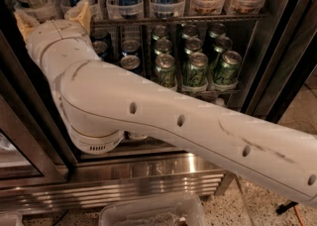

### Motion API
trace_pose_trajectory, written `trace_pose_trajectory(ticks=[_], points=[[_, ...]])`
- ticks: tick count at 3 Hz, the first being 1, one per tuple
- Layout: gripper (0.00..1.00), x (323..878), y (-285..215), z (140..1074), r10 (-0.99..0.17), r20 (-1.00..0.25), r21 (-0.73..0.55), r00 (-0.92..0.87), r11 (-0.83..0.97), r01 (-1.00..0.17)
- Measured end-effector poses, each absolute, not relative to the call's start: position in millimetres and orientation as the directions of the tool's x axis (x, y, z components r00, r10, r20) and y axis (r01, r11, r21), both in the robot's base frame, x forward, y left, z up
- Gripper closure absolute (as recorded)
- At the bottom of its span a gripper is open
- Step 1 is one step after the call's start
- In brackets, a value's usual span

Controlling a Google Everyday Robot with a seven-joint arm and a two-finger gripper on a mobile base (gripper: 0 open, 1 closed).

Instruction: Pick 7up can from top shelf of fridge

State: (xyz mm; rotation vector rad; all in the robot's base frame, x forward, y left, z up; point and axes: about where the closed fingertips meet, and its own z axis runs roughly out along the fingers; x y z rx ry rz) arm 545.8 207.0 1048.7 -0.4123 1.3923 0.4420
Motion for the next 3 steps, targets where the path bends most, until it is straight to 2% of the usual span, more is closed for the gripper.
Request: trace_pose_trajectory(ticks=[1,2,3], points=[[0.33,545.8,207.0,1048.7,0.055,-0.991,-0.018,0.123,0.850,-0.527],[0.17,545.8,207.0,1048.7,0.055,-0.991,-0.018,0.123,0.850,-0.527],[0.17,545.8,207.0,1048.7,0.055,-0.991,-0.018,0.123,0.850,-0.527]])
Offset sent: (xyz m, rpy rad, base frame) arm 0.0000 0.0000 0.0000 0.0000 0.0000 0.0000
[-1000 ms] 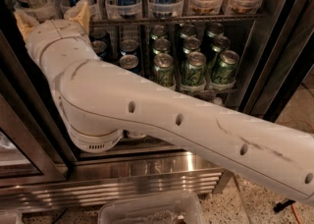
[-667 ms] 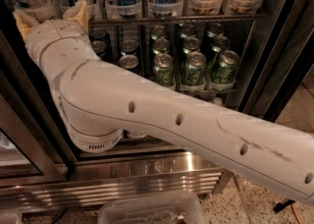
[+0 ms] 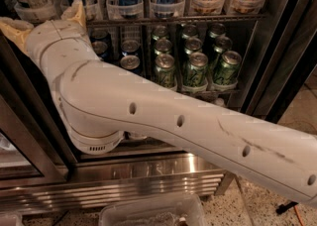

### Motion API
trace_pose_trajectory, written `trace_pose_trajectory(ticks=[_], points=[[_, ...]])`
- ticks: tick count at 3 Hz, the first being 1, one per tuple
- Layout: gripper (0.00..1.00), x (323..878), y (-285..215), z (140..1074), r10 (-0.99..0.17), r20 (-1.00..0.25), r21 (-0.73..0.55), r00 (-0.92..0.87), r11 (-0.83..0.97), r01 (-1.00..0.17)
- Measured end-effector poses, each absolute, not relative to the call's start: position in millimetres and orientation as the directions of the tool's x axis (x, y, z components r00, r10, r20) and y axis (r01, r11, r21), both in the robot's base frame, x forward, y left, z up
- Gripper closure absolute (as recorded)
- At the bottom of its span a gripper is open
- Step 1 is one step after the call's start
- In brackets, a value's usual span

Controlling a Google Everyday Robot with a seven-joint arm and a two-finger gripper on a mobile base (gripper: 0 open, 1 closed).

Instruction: Pick 7up can from top shelf of fridge

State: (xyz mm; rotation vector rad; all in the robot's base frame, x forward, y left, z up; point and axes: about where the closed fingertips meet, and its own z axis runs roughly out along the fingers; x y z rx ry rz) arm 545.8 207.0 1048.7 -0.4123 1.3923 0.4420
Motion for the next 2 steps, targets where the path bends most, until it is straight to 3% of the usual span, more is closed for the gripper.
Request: trace_pose_trajectory(ticks=[1,2], points=[[0.37,545.8,207.0,1048.7,0.055,-0.991,-0.018,0.123,0.850,-0.527],[0.33,545.8,207.0,1048.7,0.055,-0.991,-0.018,0.123,0.850,-0.527]])
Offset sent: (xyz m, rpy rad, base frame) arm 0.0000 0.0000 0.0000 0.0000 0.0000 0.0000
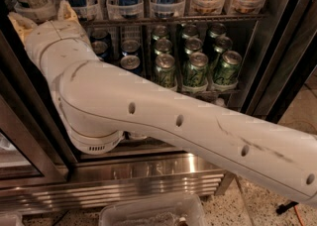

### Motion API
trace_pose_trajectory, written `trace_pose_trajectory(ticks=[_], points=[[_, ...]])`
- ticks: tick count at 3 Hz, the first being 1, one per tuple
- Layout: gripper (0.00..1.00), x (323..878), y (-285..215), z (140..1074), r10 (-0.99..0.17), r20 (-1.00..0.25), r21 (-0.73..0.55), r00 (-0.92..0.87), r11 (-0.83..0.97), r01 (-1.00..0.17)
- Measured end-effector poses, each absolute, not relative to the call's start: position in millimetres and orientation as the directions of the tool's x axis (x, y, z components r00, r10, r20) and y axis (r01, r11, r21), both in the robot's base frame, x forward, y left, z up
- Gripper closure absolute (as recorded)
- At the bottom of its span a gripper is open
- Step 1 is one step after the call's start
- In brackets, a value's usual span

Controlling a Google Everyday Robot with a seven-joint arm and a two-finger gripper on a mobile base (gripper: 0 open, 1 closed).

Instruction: Pick 7up can from top shelf of fridge

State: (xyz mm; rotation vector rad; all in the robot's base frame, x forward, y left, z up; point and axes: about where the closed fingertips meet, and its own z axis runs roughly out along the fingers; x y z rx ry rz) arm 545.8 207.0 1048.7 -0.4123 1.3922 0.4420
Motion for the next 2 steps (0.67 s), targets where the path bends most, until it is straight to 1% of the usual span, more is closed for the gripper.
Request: trace_pose_trajectory(ticks=[1,2], points=[[0.28,545.8,207.0,1048.8,0.055,-0.991,-0.018,0.123,0.850,-0.527],[0.28,545.8,207.0,1048.8,0.055,-0.991,-0.018,0.123,0.850,-0.527]])
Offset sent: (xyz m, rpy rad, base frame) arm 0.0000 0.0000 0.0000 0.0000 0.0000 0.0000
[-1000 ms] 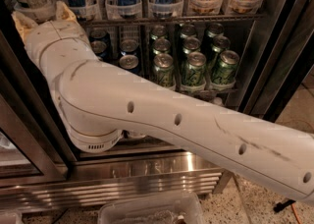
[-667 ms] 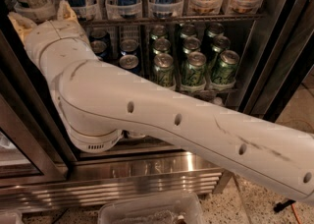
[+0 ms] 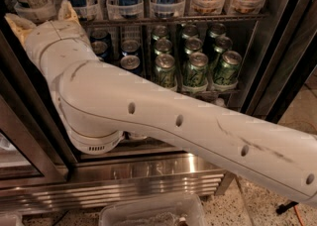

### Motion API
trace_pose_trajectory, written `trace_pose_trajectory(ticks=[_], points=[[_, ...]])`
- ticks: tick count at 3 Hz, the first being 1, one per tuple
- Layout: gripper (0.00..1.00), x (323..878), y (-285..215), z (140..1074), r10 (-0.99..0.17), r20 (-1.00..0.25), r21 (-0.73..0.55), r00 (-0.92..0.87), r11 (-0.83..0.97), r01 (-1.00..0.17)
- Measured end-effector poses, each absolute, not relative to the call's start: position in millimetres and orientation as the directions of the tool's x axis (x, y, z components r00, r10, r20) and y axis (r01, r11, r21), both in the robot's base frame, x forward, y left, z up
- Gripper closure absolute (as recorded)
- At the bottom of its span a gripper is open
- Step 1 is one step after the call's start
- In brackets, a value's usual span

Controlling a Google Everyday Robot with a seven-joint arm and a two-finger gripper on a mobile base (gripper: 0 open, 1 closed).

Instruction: Pick 7up can from top shelf of fridge

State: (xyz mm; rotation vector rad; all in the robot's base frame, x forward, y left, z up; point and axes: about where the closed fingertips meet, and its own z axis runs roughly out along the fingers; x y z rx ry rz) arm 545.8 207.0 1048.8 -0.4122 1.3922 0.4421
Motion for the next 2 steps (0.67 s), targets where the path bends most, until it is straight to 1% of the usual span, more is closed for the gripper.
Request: trace_pose_trajectory(ticks=[1,2], points=[[0.21,550.2,208.1,1049.6,0.049,-0.991,-0.025,0.125,0.846,-0.532],[0.20,549.9,209.0,1050.8,0.047,-0.991,-0.030,0.128,0.844,-0.536]])
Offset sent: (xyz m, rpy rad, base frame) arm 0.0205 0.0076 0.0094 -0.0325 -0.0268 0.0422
